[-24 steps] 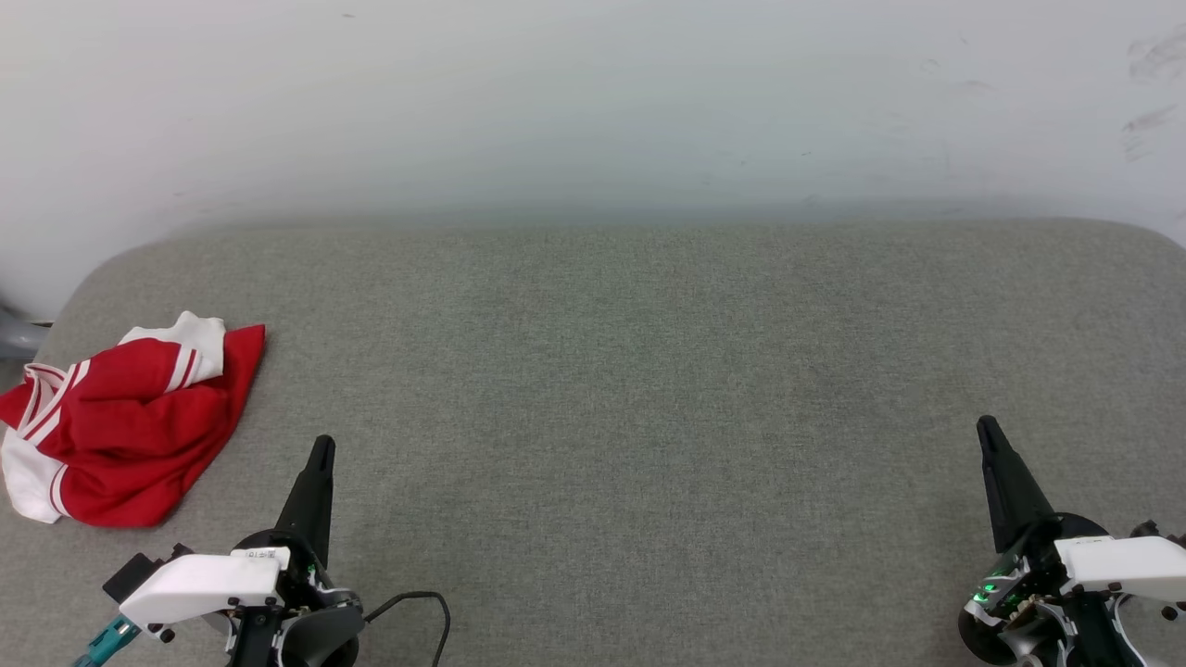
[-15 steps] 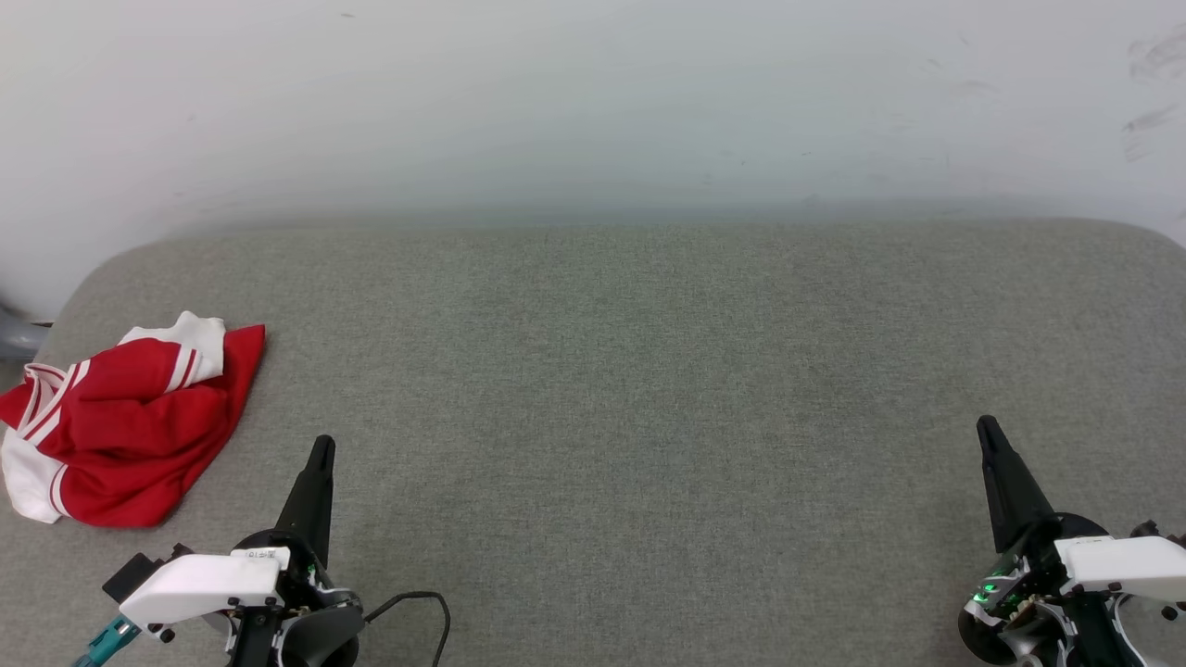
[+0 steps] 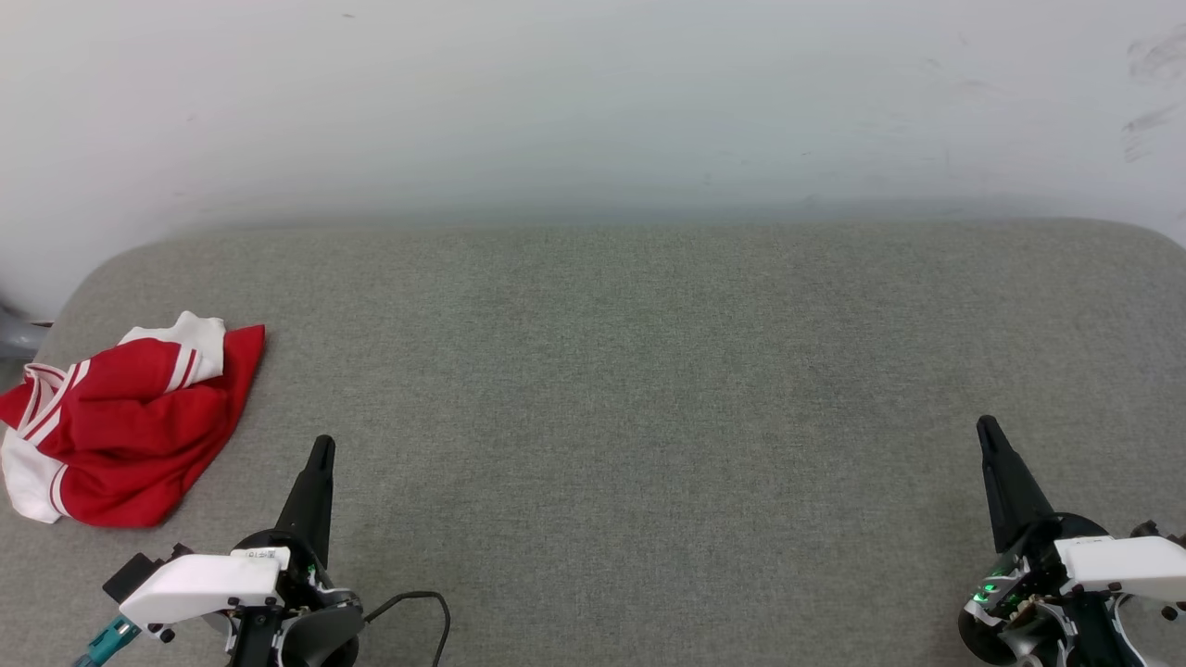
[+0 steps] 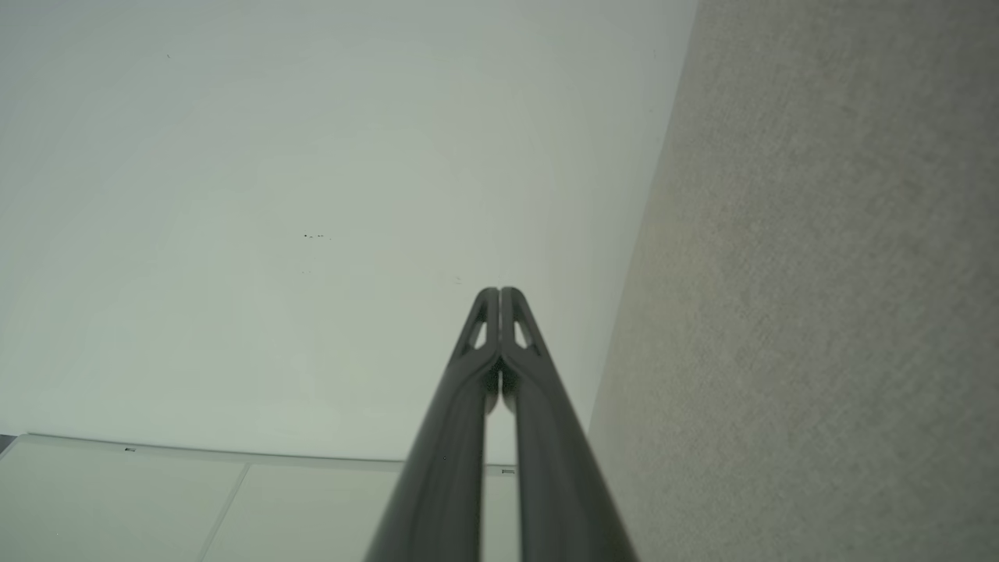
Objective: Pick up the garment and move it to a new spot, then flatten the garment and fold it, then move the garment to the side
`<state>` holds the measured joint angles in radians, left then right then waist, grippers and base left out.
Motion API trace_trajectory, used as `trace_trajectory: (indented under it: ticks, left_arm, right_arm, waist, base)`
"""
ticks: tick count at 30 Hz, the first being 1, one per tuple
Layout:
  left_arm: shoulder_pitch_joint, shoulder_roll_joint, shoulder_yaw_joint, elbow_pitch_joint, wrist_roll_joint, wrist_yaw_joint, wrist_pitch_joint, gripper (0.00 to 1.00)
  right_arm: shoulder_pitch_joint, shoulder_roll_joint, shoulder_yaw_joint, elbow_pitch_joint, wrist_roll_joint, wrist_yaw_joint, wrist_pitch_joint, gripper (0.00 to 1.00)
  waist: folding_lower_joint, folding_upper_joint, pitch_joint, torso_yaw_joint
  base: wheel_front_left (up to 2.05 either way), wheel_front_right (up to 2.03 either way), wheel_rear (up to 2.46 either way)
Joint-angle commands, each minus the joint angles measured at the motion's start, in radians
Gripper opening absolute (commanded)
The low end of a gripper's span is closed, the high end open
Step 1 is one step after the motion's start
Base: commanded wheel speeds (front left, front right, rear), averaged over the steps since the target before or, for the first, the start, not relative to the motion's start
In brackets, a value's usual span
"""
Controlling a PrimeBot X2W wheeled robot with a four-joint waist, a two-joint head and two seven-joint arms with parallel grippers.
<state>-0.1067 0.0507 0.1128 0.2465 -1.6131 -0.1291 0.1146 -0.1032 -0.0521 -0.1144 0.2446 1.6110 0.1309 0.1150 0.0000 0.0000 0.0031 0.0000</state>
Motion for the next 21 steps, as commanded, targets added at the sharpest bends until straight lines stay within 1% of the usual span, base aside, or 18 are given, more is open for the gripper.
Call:
trace_trajectory:
  ticks: [1, 6, 7, 10, 21]
  left_arm:
    - [-0.005, -0.001, 0.003, -0.001, 0.000, -0.003, 0.002, 0.00]
    - [-0.005, -0.001, 0.003, -0.001, 0.000, -0.003, 0.002, 0.00]
    - [0.001, 0.000, -0.001, 0.003, 0.000, 0.000, 0.000, 1.00]
    - [0.023, -0.002, -0.005, 0.027, 0.000, 0.001, -0.001, 1.00]
    - [0.045, -0.002, -0.019, -0.002, 0.041, 0.001, -0.052, 1.00]
  right_arm:
    - [-0.011, 0.004, 0.000, 0.001, 0.004, 0.000, 0.001, 0.00]
    - [-0.011, 0.004, 0.000, 0.001, 0.004, 0.000, 0.001, 0.00]
    - [0.002, 0.000, 0.000, 0.003, 0.000, 0.000, 0.000, 1.00]
    - [0.026, 0.000, 0.001, 0.028, -0.001, 0.000, -0.001, 1.00]
    - [0.029, 0.000, 0.030, 0.022, -0.055, 0.000, -0.052, 1.00]
  waist:
    - [0.0000, 0.0000, 0.000, 0.000]
    - [0.0000, 0.0000, 0.000, 0.000]
    - [0.0001, 0.0000, 0.000, 0.000]
    - [0.0000, 0.0000, 0.000, 0.000]
    - [0.0000, 0.0000, 0.001, -0.002]
  base:
    - [0.00, 0.00, 0.00]
    - [0.00, 0.00, 0.00]
    - [0.00, 0.00, 0.00]
    - [0.00, 0.00, 0.00]
    - [0.00, 0.00, 0.00]
